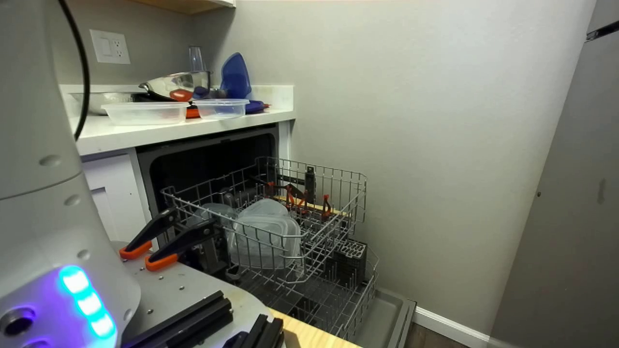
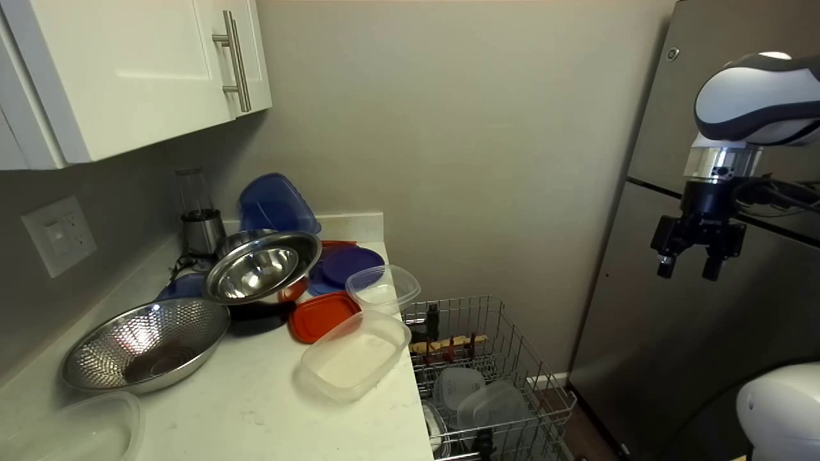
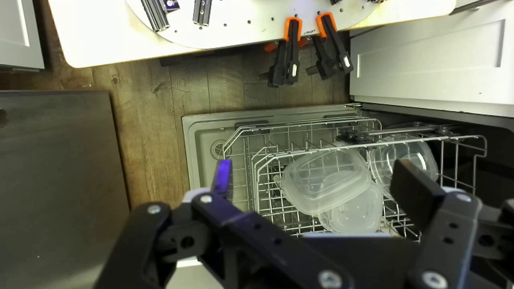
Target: Take the plastic bowl out of the dish washing rack
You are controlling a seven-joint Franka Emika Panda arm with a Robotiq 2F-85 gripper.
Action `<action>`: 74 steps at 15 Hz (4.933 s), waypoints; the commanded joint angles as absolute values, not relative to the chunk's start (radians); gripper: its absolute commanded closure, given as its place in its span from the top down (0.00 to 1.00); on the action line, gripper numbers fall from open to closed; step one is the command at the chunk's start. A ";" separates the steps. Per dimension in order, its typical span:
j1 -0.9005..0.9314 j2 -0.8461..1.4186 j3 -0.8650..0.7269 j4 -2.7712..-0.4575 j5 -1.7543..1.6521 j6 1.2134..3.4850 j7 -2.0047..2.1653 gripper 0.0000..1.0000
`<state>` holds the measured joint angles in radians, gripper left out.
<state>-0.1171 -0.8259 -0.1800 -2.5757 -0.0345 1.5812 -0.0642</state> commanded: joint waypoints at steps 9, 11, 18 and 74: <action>-0.042 -0.443 -0.214 -2.620 0.032 2.020 -0.232 1.00; -0.020 -0.358 -0.219 -2.610 0.085 2.106 -0.290 1.00; 0.044 -0.077 -0.200 -2.535 0.359 2.296 -0.568 1.00; 0.025 1.045 0.147 -1.288 -0.082 1.741 -0.811 1.00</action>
